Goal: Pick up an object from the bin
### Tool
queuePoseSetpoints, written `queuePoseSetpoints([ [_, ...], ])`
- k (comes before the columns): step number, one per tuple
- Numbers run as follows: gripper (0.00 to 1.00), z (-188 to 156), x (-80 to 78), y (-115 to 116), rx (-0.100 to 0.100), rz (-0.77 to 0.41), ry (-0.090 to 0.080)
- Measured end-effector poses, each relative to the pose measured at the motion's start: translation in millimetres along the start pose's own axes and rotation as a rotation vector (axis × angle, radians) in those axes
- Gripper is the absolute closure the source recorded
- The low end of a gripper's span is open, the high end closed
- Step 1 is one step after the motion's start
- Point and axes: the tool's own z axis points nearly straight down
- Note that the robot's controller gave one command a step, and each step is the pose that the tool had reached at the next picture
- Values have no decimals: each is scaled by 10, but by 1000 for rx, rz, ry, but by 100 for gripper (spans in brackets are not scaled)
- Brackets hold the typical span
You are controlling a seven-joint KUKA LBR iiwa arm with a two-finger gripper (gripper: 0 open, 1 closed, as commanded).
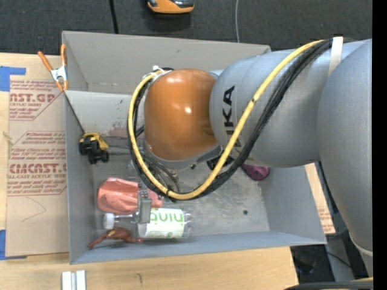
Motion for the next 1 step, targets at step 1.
queuePoseSetpoints([
  [1,0,-46,-18,-12,-2,3,-7],
])
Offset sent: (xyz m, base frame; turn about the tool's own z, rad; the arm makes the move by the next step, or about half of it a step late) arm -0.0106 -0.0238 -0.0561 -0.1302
